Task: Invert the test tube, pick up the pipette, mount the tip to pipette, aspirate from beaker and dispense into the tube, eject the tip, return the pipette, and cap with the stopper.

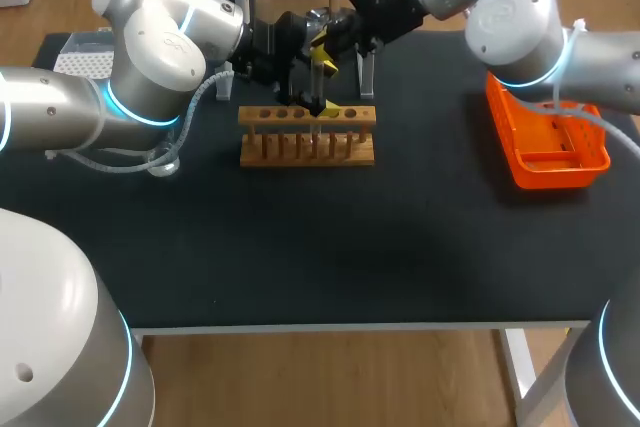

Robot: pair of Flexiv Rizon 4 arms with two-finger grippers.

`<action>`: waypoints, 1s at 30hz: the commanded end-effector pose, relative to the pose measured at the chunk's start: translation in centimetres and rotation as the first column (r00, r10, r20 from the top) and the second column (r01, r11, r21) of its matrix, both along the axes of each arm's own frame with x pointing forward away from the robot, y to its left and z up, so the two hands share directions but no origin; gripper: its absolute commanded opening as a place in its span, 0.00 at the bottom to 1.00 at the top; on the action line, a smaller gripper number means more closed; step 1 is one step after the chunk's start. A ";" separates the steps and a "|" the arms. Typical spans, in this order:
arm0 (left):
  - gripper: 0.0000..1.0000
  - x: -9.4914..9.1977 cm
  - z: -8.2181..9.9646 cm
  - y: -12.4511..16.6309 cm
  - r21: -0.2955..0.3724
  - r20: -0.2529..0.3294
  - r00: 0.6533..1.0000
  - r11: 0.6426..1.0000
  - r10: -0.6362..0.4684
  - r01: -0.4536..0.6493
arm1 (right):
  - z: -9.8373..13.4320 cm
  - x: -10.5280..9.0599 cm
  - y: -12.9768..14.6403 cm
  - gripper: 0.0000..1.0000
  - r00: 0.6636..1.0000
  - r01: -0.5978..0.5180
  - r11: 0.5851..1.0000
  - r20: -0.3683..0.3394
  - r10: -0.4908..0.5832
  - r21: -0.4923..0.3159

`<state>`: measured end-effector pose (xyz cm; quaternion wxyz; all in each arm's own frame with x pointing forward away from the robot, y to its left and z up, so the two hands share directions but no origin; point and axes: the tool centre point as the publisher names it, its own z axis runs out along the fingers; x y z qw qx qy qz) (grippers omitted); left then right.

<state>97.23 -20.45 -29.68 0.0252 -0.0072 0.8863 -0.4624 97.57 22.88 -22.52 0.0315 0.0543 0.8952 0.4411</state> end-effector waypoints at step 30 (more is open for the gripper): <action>1.00 0.1 0.0 0.0 0.003 -0.003 1.000 1.000 -0.004 0.004 | -1.9 -0.4 -0.1 0.28 1.000 -0.005 1.000 -0.015 0.005 -0.004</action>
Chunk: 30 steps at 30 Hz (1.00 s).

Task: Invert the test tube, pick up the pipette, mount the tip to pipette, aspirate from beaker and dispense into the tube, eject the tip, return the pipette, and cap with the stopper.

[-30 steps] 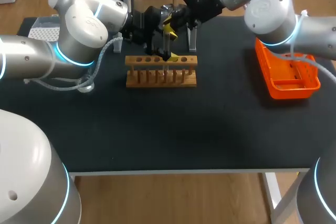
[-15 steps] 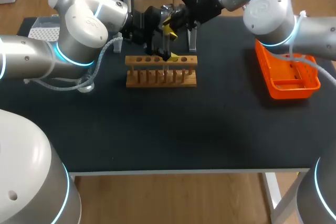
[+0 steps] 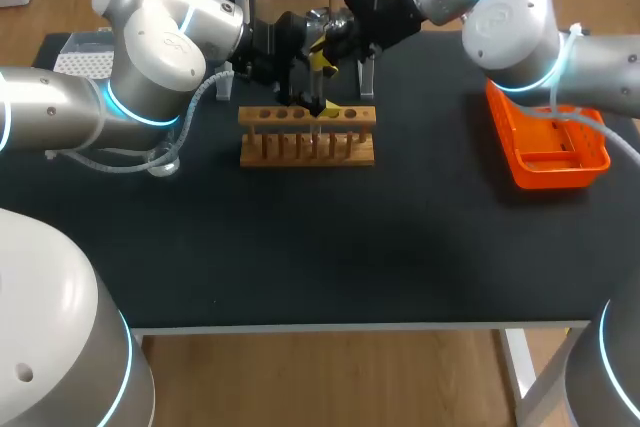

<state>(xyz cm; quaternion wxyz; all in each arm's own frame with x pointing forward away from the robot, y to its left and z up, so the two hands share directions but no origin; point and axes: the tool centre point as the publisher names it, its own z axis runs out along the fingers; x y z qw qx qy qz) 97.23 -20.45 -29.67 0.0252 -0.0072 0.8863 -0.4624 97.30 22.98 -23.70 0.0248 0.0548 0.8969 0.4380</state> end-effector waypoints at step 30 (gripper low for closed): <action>1.00 0.1 0.0 0.0 0.003 -0.003 1.000 1.000 -0.004 0.004 | 1.9 -0.8 -3.2 0.00 0.996 -0.083 0.897 0.059 0.064 0.435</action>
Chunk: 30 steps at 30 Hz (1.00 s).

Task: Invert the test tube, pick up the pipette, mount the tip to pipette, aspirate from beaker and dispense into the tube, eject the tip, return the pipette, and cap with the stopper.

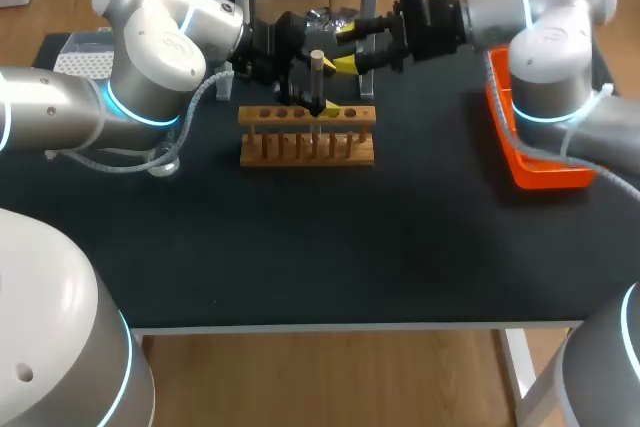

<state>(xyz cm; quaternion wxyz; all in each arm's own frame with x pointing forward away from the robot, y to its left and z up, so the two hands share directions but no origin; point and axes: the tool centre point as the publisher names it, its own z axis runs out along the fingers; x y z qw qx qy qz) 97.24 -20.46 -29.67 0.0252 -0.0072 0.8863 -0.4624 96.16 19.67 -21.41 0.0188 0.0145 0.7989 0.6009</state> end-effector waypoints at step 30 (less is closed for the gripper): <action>1.00 0.1 0.0 0.0 0.003 -0.003 1.000 1.000 -0.003 0.003 | 0.2 1.1 3.4 0.00 0.995 -0.056 0.969 -0.066 0.074 0.240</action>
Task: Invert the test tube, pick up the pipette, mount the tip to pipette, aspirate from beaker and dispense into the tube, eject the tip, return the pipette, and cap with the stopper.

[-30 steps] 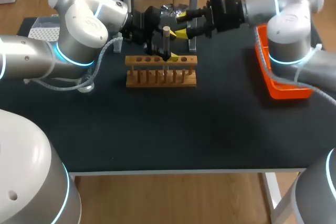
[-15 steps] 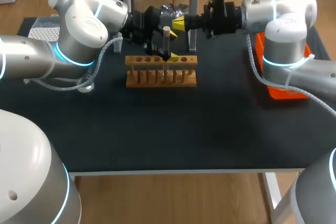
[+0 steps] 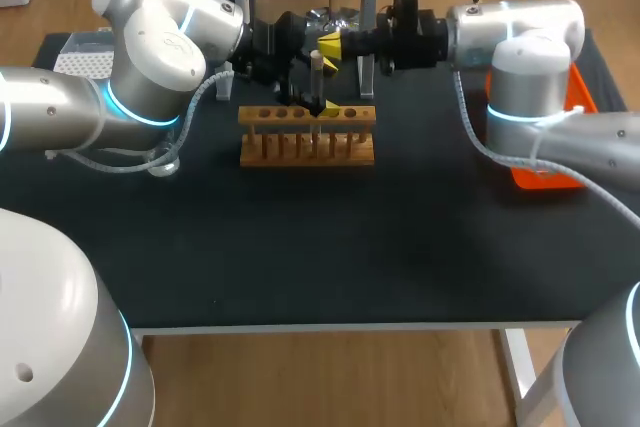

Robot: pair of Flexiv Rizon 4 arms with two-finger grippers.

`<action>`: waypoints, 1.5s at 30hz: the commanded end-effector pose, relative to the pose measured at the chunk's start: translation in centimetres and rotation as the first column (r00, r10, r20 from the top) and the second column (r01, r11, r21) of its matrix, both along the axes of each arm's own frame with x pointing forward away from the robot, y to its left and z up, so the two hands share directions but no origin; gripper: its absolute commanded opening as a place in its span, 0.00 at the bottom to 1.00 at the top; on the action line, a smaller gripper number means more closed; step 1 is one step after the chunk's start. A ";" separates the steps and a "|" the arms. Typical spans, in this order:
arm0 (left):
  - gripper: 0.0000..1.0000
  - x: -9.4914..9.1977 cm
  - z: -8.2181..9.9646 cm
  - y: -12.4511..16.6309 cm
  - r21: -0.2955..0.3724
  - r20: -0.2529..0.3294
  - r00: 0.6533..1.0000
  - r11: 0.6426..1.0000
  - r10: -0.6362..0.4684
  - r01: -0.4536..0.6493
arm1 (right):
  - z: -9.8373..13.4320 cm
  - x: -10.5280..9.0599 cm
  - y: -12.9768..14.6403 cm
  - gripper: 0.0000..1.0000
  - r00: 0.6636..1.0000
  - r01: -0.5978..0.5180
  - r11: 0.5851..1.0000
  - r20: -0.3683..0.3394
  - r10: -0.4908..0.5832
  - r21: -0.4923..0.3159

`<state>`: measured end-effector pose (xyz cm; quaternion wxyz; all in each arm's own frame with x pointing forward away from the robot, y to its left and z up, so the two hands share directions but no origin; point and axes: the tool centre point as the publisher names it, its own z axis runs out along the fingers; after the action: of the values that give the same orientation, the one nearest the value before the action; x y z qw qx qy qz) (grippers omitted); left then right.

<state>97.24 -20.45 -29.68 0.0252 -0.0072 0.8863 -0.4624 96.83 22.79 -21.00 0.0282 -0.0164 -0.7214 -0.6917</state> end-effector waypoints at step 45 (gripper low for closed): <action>1.00 0.1 0.0 0.0 0.003 -0.003 1.000 1.000 -0.003 0.003 | -3.2 0.9 1.3 0.00 0.998 -0.049 0.998 -0.038 0.048 -0.032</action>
<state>97.24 -20.45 -29.67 0.0252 -0.0072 0.8863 -0.4624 97.80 24.11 -22.88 0.0602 -0.0120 -0.7341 -0.6763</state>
